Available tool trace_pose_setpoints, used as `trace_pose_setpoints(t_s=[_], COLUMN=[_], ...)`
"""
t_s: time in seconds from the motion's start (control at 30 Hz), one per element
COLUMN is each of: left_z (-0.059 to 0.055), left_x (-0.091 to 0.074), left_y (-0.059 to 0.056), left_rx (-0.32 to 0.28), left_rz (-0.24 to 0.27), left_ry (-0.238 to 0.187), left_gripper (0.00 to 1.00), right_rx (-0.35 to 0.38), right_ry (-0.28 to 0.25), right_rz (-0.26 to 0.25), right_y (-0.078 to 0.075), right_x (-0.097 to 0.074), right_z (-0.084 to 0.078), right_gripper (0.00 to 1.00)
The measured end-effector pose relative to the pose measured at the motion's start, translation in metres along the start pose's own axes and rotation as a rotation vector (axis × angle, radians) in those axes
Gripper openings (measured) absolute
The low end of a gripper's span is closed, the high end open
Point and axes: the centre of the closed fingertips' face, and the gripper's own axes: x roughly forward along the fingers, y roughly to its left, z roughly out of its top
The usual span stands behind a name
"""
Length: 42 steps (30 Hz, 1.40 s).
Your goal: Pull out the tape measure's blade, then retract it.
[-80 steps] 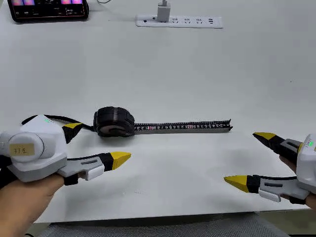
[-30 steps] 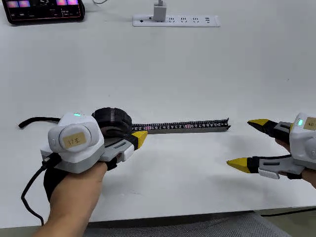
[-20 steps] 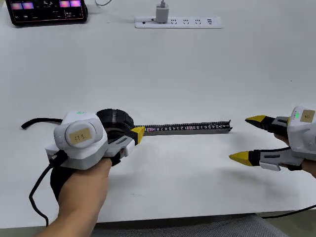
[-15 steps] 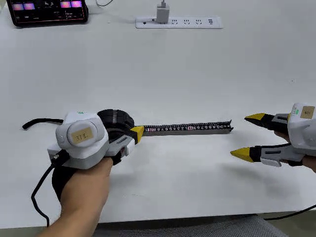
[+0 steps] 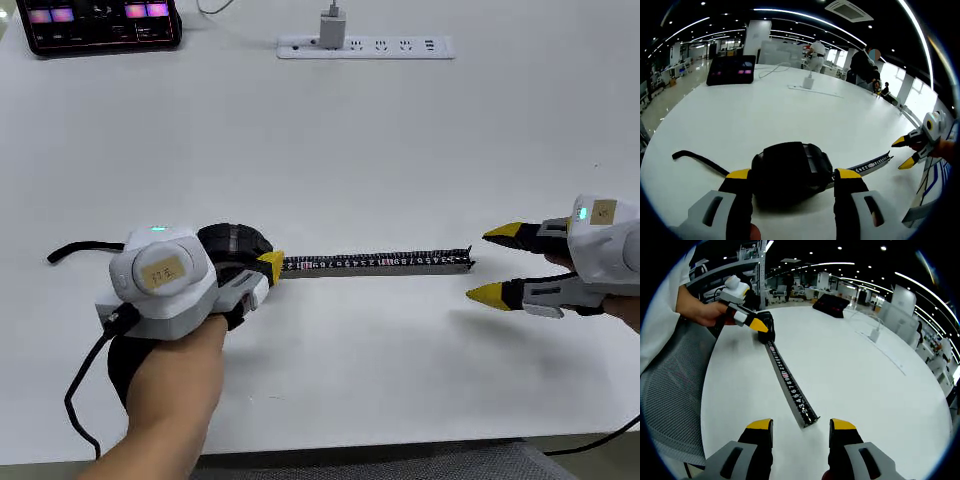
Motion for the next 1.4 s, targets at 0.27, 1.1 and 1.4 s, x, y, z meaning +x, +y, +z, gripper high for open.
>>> trace_pose_setpoints(t_s=[0.27, 1.1, 1.4], left_z=[0.0, -0.001, -0.001], left_x=[0.002, 0.001, 0.002], left_y=[0.002, 0.002, 0.003], left_rx=[-0.02, -0.02, -0.022], left_rz=[0.0, -0.009, -0.011], left_ry=[0.004, 0.002, 0.002], left_gripper=[0.6, 0.59, 0.59], right_rx=[-0.024, -0.095, -0.107], right_ry=[0.015, 0.066, 0.078], right_rz=[0.026, 0.116, 0.155], right_y=[-0.003, -0.008, -0.007], right_x=[0.005, 0.018, 0.022], right_z=[-0.002, -0.005, -0.008], right_gripper=[0.38, 0.25, 0.21])
